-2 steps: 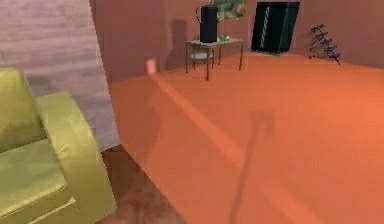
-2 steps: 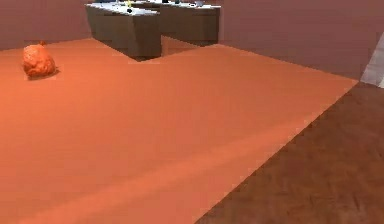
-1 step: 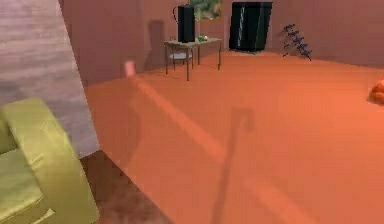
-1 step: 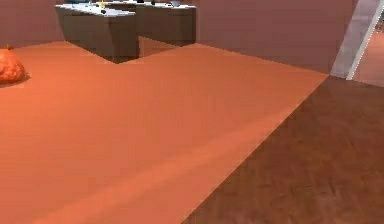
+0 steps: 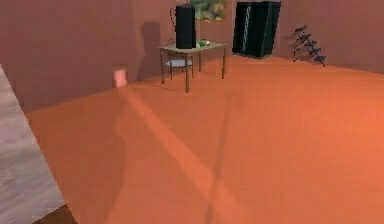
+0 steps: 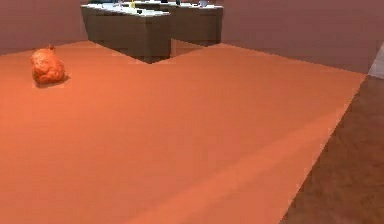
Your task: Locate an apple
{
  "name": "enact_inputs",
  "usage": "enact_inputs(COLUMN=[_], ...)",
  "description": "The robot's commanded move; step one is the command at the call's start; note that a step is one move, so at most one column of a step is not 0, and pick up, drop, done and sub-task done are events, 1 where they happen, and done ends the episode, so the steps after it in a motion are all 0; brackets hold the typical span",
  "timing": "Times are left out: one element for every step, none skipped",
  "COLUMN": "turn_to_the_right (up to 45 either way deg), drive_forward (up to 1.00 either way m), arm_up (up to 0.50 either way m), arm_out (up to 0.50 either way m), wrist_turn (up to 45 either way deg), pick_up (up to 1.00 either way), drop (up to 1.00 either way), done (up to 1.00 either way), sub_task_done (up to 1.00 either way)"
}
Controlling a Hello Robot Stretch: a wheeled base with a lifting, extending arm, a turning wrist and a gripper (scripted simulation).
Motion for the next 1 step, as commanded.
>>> enact_inputs(turn_to_the_right=[-12.0], drive_forward=[0.00], arm_up=[0.00], arm_out=[0.00], wrist_turn=[0.0], pick_up=[0.00], drop=[0.00], done=[0.00], sub_task_done=[0.00])
